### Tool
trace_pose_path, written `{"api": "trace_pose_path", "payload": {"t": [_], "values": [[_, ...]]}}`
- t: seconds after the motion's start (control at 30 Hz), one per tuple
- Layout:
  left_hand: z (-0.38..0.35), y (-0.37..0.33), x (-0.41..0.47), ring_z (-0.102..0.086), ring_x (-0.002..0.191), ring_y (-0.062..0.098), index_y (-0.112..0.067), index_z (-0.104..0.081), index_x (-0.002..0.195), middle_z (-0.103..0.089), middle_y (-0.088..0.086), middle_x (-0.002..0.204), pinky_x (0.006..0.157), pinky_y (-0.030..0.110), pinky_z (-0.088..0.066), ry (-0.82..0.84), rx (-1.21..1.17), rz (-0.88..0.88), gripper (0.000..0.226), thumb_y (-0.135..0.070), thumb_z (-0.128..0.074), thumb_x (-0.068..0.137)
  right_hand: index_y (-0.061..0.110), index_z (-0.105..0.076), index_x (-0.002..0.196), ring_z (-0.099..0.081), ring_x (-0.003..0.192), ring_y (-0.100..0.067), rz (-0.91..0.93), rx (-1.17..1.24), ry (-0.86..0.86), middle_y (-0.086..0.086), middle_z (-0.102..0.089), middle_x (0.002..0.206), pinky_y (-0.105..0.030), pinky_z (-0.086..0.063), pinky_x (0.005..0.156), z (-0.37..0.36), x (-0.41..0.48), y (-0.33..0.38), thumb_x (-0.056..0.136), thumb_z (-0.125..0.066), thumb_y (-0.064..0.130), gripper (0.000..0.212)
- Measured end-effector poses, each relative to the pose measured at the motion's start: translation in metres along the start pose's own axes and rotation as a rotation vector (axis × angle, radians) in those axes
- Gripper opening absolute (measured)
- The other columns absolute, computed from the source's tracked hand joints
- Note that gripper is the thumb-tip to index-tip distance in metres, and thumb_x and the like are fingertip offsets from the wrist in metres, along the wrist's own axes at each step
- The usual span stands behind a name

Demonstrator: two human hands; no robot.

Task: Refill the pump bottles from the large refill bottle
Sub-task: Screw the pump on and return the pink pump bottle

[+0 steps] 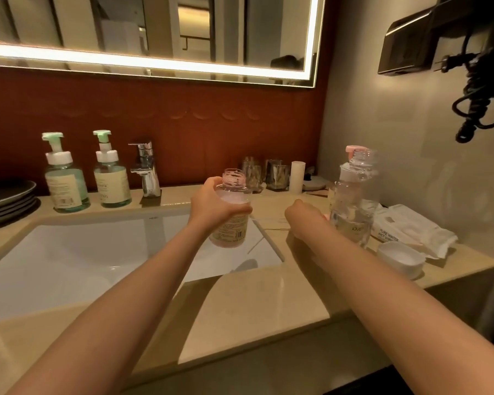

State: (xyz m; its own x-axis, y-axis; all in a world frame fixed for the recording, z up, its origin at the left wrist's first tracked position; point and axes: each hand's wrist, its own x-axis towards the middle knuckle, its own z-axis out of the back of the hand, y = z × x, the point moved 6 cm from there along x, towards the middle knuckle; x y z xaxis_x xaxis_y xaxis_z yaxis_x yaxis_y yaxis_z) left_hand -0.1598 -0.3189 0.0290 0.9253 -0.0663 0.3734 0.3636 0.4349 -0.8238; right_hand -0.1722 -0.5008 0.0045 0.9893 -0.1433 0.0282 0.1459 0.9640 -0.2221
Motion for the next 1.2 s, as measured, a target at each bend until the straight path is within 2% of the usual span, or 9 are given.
{"api": "trace_pose_path", "payload": {"t": [0.13,0.23,0.37,0.5,0.73,0.87,0.97,1.1,1.2], "values": [[0.006,0.012,0.0,-0.049,0.116,0.022,-0.016,-0.044,0.134,-0.054,0.004,0.13,0.089,0.034,-0.044,0.011,-0.003,0.016,0.086,-0.032,-0.085,0.061,0.003,-0.052,0.123,-0.054,0.106,-0.026,-0.028,-0.082,0.0,-0.014,-0.049,0.121,-0.03,-0.047,0.081,-0.003,0.011,-0.003,0.091,-0.053,0.005,0.033],[0.008,0.019,-0.001,-0.049,0.116,0.021,-0.015,-0.043,0.134,-0.053,0.004,0.131,0.085,0.029,-0.041,0.031,-0.002,0.023,0.086,-0.029,-0.086,0.061,0.007,-0.052,0.122,-0.057,0.102,-0.025,-0.03,-0.096,-0.039,-0.01,-0.056,0.116,-0.031,-0.047,0.075,-0.003,0.015,-0.003,0.09,-0.055,0.005,0.032],[0.008,0.03,-0.003,-0.05,0.117,0.023,-0.016,-0.043,0.133,-0.053,0.006,0.131,0.087,0.032,-0.042,0.041,0.014,0.053,0.086,-0.029,-0.086,0.06,0.01,-0.042,0.122,-0.06,0.1,-0.03,-0.015,0.004,-0.246,-0.013,-0.058,0.115,-0.042,-0.055,0.078,0.017,0.012,-0.003,0.087,-0.058,0.0,0.041],[0.009,0.038,-0.005,-0.049,0.117,0.024,-0.016,-0.043,0.133,-0.052,0.006,0.132,0.089,0.034,-0.042,0.045,0.027,0.081,0.085,-0.028,-0.086,0.061,0.01,-0.037,0.128,-0.057,0.1,-0.032,-0.002,0.038,-0.437,-0.016,-0.051,0.118,-0.04,-0.05,0.079,0.052,0.006,-0.009,0.082,-0.056,-0.008,0.053],[0.013,0.032,-0.007,-0.048,0.117,0.023,-0.018,-0.042,0.135,-0.051,0.005,0.133,0.083,0.028,-0.039,0.045,0.05,0.076,0.085,-0.029,-0.085,0.063,0.009,-0.04,0.121,-0.061,0.083,-0.034,-0.001,-0.022,-0.582,-0.017,-0.052,0.106,-0.042,-0.049,0.076,0.097,-0.003,-0.007,0.083,-0.056,-0.009,0.045],[0.013,0.024,-0.009,-0.047,0.112,0.019,-0.018,-0.043,0.134,-0.051,0.004,0.132,0.08,0.026,-0.038,0.046,0.056,0.059,0.084,-0.03,-0.085,0.062,0.008,-0.041,0.12,-0.061,0.087,-0.033,0.067,-0.12,-0.648,-0.018,-0.053,0.111,-0.039,-0.049,0.08,0.111,-0.013,0.011,0.086,-0.056,-0.005,0.039],[0.009,0.018,-0.012,-0.047,0.106,0.016,-0.018,-0.043,0.134,-0.052,0.004,0.131,0.079,0.025,-0.039,0.064,0.071,0.033,0.085,-0.033,-0.085,0.061,0.006,-0.04,0.122,-0.061,0.095,-0.034,0.11,-0.249,-0.708,-0.021,-0.05,0.119,-0.038,-0.047,0.084,0.122,-0.024,0.024,0.089,-0.049,-0.005,0.036],[0.001,0.011,-0.016,-0.049,0.114,0.02,-0.017,-0.043,0.135,-0.052,0.004,0.132,0.083,0.027,-0.04,0.089,0.061,0.015,0.088,-0.034,-0.086,0.06,0.005,-0.038,0.125,-0.059,0.099,-0.035,0.149,-0.355,-0.8,-0.022,-0.047,0.122,-0.035,-0.049,0.071,0.133,-0.035,0.033,0.091,-0.046,-0.006,0.037],[-0.006,0.006,-0.018,-0.05,0.114,0.02,-0.018,-0.044,0.134,-0.053,0.003,0.131,0.084,0.028,-0.041,0.098,0.043,0.012,0.087,-0.035,-0.086,0.059,0.006,-0.05,0.114,-0.064,0.082,-0.03,0.23,-0.425,-0.896,-0.02,-0.057,0.106,-0.033,-0.052,0.062,0.136,-0.041,0.036,0.082,-0.063,-0.002,0.036]]}}
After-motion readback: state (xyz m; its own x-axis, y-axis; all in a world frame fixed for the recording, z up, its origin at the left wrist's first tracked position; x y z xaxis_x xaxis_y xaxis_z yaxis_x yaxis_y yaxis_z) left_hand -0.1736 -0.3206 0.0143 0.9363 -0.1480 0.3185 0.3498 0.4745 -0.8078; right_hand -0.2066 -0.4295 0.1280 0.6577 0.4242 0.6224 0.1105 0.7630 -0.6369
